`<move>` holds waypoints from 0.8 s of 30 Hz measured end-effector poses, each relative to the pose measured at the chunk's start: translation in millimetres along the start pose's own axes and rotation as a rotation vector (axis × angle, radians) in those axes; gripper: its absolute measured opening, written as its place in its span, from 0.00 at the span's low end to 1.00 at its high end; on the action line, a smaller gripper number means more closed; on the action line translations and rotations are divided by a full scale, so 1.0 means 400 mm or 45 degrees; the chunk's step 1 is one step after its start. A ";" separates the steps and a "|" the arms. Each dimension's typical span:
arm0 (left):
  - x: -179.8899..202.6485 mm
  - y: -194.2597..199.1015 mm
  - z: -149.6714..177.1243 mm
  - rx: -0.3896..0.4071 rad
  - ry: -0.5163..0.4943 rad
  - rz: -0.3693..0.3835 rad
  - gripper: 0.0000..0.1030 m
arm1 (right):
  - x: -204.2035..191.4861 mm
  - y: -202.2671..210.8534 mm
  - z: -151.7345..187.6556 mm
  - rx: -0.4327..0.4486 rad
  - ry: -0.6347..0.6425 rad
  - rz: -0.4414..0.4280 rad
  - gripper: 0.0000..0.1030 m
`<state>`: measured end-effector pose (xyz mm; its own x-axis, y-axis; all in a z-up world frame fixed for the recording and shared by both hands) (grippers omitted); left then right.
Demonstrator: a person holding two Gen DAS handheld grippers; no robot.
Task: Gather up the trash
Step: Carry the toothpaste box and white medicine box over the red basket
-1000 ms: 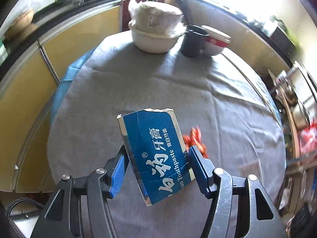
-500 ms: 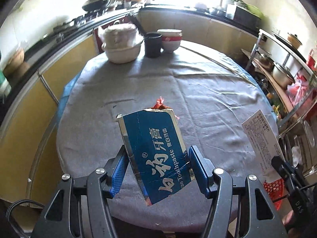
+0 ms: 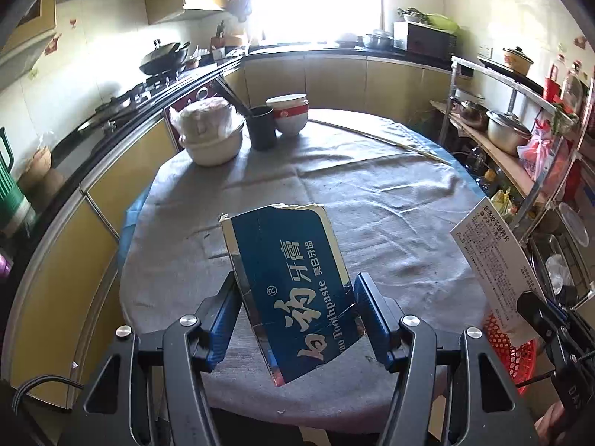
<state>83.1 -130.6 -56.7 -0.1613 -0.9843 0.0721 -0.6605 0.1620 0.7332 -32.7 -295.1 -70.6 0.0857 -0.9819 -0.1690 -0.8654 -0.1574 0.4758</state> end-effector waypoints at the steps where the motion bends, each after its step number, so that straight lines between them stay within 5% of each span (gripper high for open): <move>1: 0.008 0.008 0.002 0.007 -0.010 0.001 0.61 | 0.002 0.009 0.001 0.005 0.000 -0.001 0.17; 24: 0.245 0.032 0.043 0.057 -0.271 0.060 0.61 | 0.135 0.207 0.072 0.047 -0.068 0.128 0.17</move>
<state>46.2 -223.7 -52.1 -0.3408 -0.9392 -0.0424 -0.6799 0.2151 0.7011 -114.0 -358.2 -65.1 -0.0285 -0.9853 -0.1684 -0.8861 -0.0531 0.4604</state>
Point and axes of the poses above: each gripper's, at about its wrist camera, not at the fingertips, and y roughly against the way its jaws point, x to its right, z to its underside, the point moved 10 cm from there along -y, roughly the way its jaws point, and after that the axes turned 13 degrees about y, right-handed, at the moved point
